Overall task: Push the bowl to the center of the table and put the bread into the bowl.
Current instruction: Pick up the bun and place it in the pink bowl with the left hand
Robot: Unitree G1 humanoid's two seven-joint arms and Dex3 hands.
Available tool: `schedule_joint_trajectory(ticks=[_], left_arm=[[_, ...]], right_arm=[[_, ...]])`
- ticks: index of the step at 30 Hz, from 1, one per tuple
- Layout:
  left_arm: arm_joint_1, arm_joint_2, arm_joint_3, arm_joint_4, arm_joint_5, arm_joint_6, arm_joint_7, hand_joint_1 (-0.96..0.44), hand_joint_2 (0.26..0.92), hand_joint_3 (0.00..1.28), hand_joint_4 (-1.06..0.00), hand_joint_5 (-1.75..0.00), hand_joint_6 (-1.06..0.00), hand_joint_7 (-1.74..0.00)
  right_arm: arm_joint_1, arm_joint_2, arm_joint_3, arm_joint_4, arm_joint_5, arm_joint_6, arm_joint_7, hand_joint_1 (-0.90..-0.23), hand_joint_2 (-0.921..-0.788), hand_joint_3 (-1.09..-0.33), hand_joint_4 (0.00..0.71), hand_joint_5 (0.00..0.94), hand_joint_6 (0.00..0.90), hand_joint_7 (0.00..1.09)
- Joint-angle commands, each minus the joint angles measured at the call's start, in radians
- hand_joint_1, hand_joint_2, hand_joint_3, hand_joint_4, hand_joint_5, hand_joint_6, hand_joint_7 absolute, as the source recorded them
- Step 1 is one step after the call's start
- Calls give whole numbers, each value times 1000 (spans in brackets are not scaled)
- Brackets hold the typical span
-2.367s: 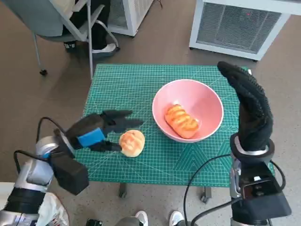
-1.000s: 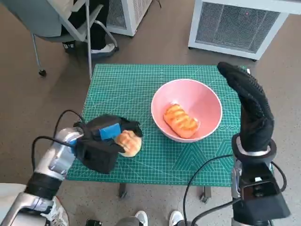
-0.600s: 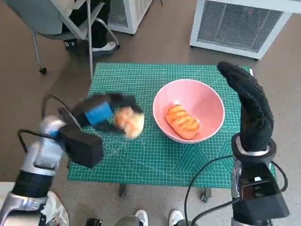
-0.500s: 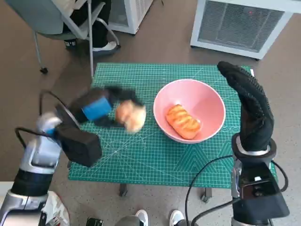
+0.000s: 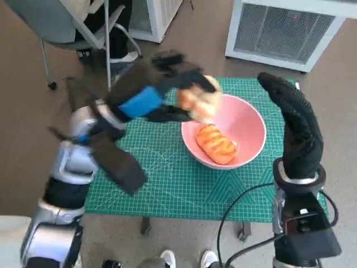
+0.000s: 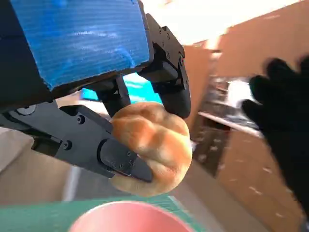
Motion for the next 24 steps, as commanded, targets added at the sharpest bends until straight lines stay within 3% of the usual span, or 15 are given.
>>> schedule_joint_trajectory(ticks=[1,12,16,17,18,19,21,24], left_arm=[[-89,-51,-56,158,33,-38,-1,2,919,57,-648,-1208,-691,-1102],[-251,-168,-175,499,180,-70,99,1,921,117,-568,-1235,-632,-1215],[-281,-195,-205,585,195,-48,67,0,921,231,-416,-1367,-527,-1341],[-287,-200,-210,601,195,-44,57,-123,921,262,-368,-1092,-480,-1404],[-293,-208,-216,622,194,-34,37,-167,921,274,-374,-950,-463,-1428],[-298,-213,-220,638,194,-27,23,-196,918,254,-375,-681,-395,-1294],[-305,-224,-229,668,195,-10,-2,-201,920,166,-342,-292,-362,-688],[-310,-231,-238,691,198,2,-17,-238,921,129,-289,-96,-348,-326]], right_arm=[[14,8,1,6,4,6,-8,-373,-921,-547,414,10,45,844],[36,7,-5,-15,8,8,-13,-371,-921,-542,416,10,53,832],[48,7,-9,-27,4,9,-17,-377,-921,-540,417,10,56,827],[50,7,-10,-30,3,10,-18,-379,-921,-538,418,11,58,825],[53,7,-12,-33,3,11,-19,-380,-921,-537,418,11,59,823],[55,6,-13,-36,3,11,-20,-380,-921,-535,419,11,64,816],[59,6,-16,-43,0,14,-22,-379,-921,-532,421,11,74,799],[63,5,-19,-51,-2,19,-25,-374,-921,-533,422,11,80,789]])
